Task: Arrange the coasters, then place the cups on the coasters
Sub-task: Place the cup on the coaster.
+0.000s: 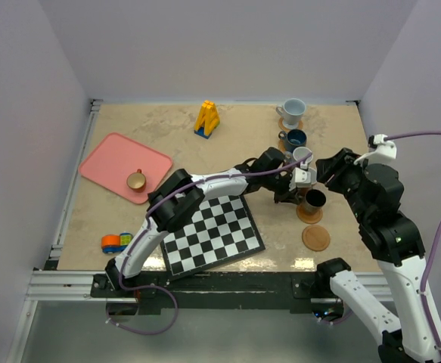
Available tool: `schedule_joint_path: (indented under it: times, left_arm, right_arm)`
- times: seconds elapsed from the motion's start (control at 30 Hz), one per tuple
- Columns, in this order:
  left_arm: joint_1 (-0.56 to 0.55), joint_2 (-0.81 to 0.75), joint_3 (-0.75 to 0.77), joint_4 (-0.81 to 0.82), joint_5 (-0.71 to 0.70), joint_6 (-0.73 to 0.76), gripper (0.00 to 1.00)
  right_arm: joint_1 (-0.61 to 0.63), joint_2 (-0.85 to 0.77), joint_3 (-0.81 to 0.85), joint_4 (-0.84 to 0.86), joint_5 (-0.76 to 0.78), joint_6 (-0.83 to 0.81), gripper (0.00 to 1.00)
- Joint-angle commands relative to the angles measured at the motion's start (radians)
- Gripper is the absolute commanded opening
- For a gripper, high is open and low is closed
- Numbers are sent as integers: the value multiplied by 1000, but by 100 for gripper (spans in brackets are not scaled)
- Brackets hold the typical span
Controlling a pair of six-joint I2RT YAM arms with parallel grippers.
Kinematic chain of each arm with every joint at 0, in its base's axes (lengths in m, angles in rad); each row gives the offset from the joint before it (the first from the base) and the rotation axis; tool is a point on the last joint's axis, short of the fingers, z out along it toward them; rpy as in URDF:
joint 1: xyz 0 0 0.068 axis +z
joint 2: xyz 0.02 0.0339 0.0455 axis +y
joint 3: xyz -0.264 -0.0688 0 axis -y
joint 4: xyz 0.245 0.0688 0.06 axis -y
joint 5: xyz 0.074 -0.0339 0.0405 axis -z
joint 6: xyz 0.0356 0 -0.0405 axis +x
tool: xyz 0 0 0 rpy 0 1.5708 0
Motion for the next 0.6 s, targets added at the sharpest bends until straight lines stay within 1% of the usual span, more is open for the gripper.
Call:
schedule_joint_path:
  times: [0.0,0.57]
  left_arm:
    - [-9,-5,59,48,25,19,0]
    - [-22,21,85,6,11,32,0]
  right_arm:
    - [0,-18,10,25,-3,-8,52]
    - [0,-32,-4,14,-11,-8,53]
